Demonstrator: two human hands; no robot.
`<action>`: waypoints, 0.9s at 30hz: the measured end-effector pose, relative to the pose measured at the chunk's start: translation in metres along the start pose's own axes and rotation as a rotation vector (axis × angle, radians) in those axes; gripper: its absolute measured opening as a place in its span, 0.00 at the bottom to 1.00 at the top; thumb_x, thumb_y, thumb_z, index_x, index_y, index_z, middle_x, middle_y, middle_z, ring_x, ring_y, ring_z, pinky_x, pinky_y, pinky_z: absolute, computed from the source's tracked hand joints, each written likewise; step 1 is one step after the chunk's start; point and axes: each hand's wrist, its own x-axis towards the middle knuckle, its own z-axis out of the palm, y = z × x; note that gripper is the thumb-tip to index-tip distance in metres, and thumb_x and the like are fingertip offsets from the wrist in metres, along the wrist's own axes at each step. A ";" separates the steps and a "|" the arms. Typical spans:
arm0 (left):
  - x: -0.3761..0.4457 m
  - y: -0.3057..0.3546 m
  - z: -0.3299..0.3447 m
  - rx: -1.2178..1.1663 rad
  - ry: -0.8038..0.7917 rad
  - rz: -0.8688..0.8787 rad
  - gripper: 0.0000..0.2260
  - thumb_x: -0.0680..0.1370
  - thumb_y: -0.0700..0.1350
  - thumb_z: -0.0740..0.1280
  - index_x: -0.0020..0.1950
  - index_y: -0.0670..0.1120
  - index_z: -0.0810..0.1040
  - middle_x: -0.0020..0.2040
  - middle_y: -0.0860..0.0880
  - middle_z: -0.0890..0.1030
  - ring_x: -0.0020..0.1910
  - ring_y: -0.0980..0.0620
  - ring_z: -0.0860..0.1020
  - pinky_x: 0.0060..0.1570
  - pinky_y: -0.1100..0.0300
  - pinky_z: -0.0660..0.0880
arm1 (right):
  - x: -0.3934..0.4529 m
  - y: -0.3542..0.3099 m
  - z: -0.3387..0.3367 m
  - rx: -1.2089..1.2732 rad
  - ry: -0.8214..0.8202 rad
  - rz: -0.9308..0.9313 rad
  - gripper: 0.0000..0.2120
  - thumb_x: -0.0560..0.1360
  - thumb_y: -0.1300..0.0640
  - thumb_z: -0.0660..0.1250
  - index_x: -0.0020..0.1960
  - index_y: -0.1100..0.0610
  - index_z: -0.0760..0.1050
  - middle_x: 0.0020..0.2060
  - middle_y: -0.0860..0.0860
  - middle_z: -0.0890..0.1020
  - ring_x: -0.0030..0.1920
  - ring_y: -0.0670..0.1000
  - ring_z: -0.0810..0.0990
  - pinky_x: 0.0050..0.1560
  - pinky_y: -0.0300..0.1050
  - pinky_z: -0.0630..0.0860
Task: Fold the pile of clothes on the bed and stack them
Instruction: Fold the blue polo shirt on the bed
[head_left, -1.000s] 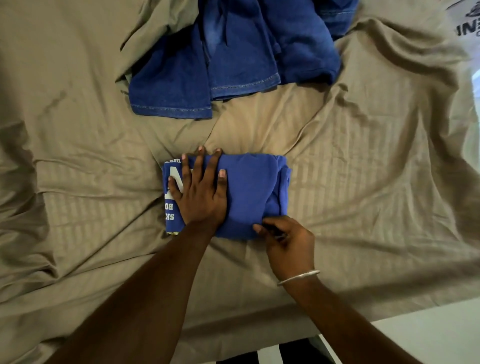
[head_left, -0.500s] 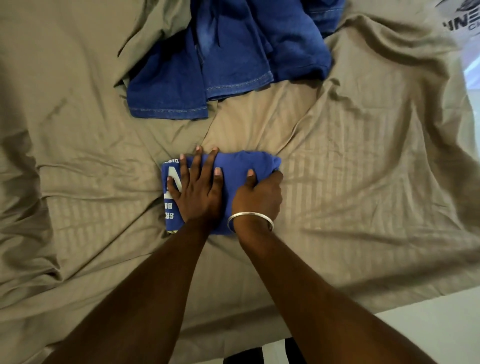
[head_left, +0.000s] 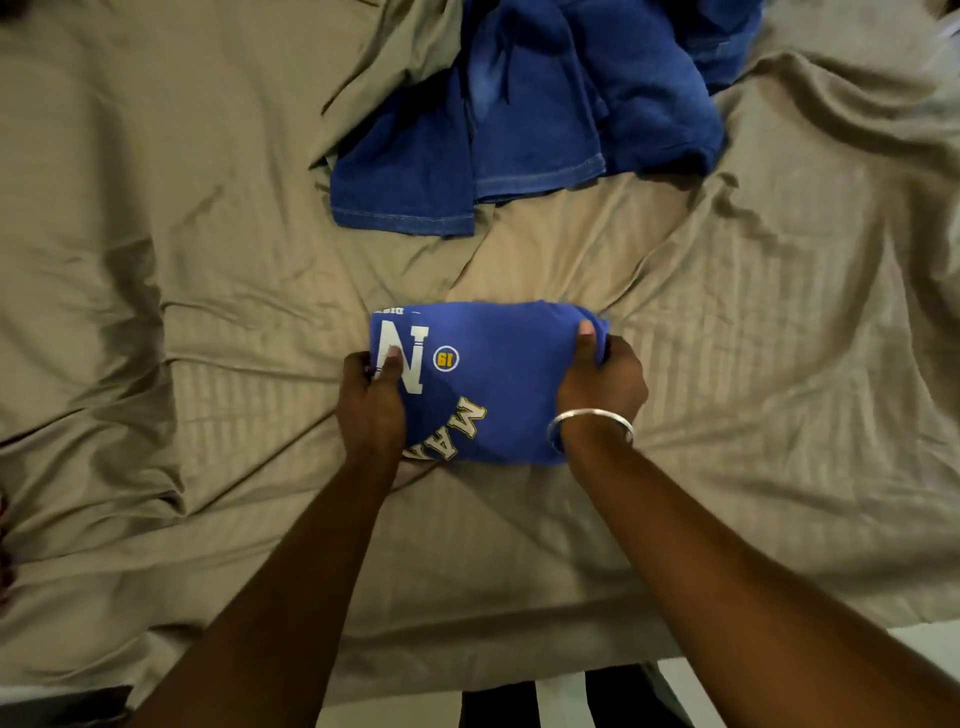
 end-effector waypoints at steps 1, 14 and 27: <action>0.001 0.003 -0.003 -0.018 -0.067 -0.042 0.10 0.77 0.56 0.68 0.51 0.50 0.77 0.48 0.52 0.83 0.51 0.47 0.81 0.56 0.48 0.78 | -0.004 0.002 -0.004 0.055 -0.044 0.003 0.17 0.79 0.42 0.62 0.50 0.56 0.76 0.38 0.47 0.78 0.46 0.53 0.79 0.43 0.38 0.65; -0.026 0.014 -0.029 -0.260 -0.483 -0.305 0.18 0.81 0.58 0.62 0.61 0.48 0.81 0.55 0.46 0.85 0.53 0.45 0.83 0.54 0.49 0.80 | -0.011 0.020 -0.030 0.399 -0.607 0.061 0.20 0.76 0.58 0.71 0.65 0.48 0.70 0.63 0.52 0.79 0.62 0.54 0.79 0.65 0.59 0.74; 0.056 -0.022 -0.218 -0.483 -0.154 -0.143 0.19 0.82 0.55 0.62 0.61 0.43 0.80 0.57 0.43 0.84 0.56 0.44 0.82 0.58 0.48 0.78 | -0.170 -0.025 0.118 0.470 -0.752 -0.018 0.26 0.74 0.61 0.70 0.70 0.61 0.68 0.65 0.59 0.78 0.64 0.59 0.78 0.63 0.57 0.76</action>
